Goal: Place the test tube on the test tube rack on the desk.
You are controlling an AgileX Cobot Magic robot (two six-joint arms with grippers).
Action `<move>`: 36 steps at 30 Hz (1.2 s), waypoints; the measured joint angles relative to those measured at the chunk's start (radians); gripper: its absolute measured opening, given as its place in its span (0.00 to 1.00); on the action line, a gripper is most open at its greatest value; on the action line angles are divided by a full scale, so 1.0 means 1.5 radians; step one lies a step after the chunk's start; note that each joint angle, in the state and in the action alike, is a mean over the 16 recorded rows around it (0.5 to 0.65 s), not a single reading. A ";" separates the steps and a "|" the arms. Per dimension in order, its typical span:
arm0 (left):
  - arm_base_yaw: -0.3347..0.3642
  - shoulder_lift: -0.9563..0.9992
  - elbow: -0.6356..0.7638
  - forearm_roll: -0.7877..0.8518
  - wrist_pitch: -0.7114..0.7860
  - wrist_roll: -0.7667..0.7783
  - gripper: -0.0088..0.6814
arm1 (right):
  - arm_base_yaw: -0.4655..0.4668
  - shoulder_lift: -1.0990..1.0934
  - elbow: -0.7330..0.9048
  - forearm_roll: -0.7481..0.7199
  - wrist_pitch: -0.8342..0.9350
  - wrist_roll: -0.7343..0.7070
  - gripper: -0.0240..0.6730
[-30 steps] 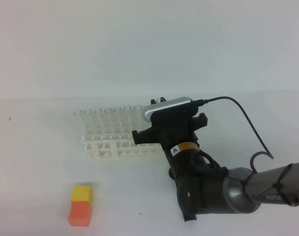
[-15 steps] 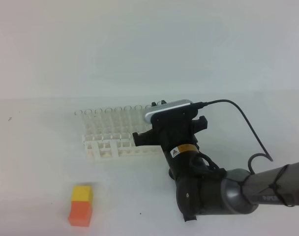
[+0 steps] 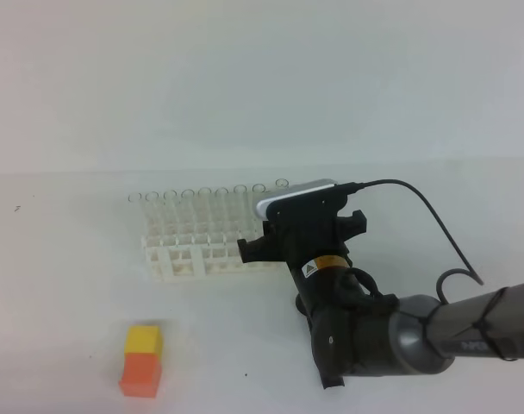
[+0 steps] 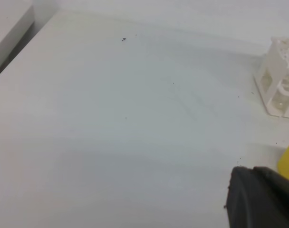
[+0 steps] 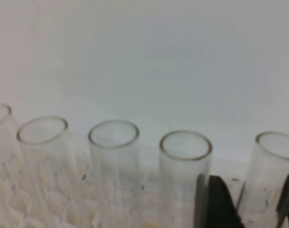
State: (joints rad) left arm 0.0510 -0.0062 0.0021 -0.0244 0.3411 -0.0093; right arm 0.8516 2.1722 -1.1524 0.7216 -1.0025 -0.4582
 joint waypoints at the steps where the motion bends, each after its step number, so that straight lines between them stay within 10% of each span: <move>1: 0.000 0.000 0.000 0.000 0.000 0.000 0.01 | 0.000 -0.002 0.000 0.001 0.003 -0.003 0.46; 36: 0.000 -0.001 0.000 0.000 0.000 0.000 0.01 | 0.001 -0.015 0.005 0.037 0.019 -0.025 0.51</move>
State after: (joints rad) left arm 0.0508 -0.0074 0.0021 -0.0244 0.3411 -0.0093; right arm 0.8525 2.1490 -1.1455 0.7774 -0.9744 -0.4957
